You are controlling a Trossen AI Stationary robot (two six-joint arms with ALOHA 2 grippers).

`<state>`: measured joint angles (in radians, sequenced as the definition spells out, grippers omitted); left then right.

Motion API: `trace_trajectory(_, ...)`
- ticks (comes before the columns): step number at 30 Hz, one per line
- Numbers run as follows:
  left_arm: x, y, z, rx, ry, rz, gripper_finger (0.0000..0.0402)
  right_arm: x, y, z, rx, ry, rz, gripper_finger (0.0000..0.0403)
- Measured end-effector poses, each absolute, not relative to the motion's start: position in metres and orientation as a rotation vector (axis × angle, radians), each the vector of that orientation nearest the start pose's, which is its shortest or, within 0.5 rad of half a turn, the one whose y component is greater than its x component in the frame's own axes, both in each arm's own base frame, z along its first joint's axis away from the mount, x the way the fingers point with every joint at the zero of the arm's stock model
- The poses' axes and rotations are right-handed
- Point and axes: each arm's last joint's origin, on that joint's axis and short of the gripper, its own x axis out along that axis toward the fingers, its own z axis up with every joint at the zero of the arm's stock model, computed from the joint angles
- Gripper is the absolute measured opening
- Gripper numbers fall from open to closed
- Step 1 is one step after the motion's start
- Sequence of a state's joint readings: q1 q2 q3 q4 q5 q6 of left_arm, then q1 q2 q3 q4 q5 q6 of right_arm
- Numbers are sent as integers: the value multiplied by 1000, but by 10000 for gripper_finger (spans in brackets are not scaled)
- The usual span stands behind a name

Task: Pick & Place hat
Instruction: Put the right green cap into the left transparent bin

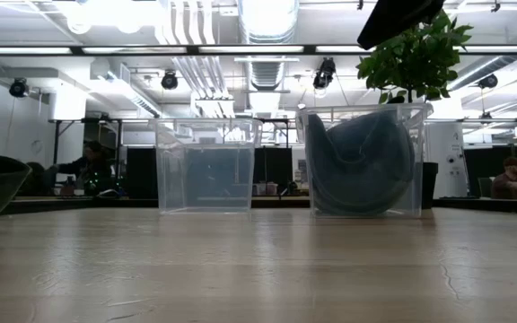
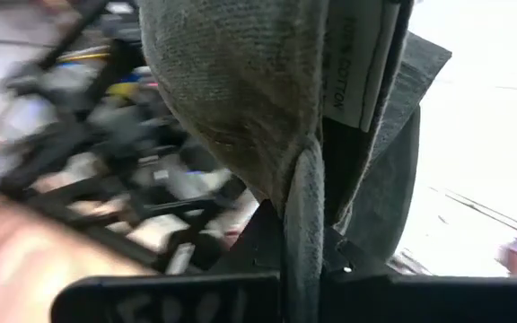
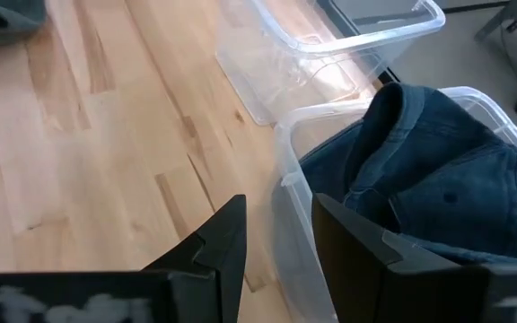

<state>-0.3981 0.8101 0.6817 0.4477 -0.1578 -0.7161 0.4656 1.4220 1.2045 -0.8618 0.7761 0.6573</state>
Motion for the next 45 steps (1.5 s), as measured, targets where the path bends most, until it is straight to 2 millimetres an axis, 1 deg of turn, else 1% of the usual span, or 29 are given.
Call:
trace_trajectory(4,164,-68,362,-707,-289,-473,4,254,105,289,-29,738,-541,126)
trace_trajectory(6,163,-68,364,-682,-314,-484,4,254,105,287,-27,739,-543,129)
trace_trajectory(11,164,-67,363,-682,-310,-459,4,252,104,279,15,742,-573,132)
trace_trajectory(14,170,-65,359,-748,-307,-300,4,251,103,277,43,738,-589,129)
trace_trajectory(16,175,-62,351,-805,-284,-125,4,251,103,276,46,738,-591,126)
trace_trajectory(20,184,-56,330,-857,-208,208,4,252,103,278,38,729,-590,121)
trace_trajectory(23,188,-50,318,-893,-180,351,4,251,103,282,48,719,-587,121)
trace_trajectory(26,193,-43,314,-911,-185,415,4,251,103,289,10,718,-558,125)
trace_trajectory(30,200,-28,315,-883,-174,506,4,251,103,302,-19,691,-479,130)
trace_trajectory(34,207,-6,317,-872,-94,599,4,248,106,318,-15,647,-258,134)
trace_trajectory(37,211,13,320,-865,3,673,4,244,107,331,-15,567,-113,134)
trace_trajectory(41,212,40,322,-866,107,778,4,233,102,343,17,504,-85,128)
trace_trajectory(45,215,63,322,-908,142,778,4,226,98,345,28,490,-83,123)
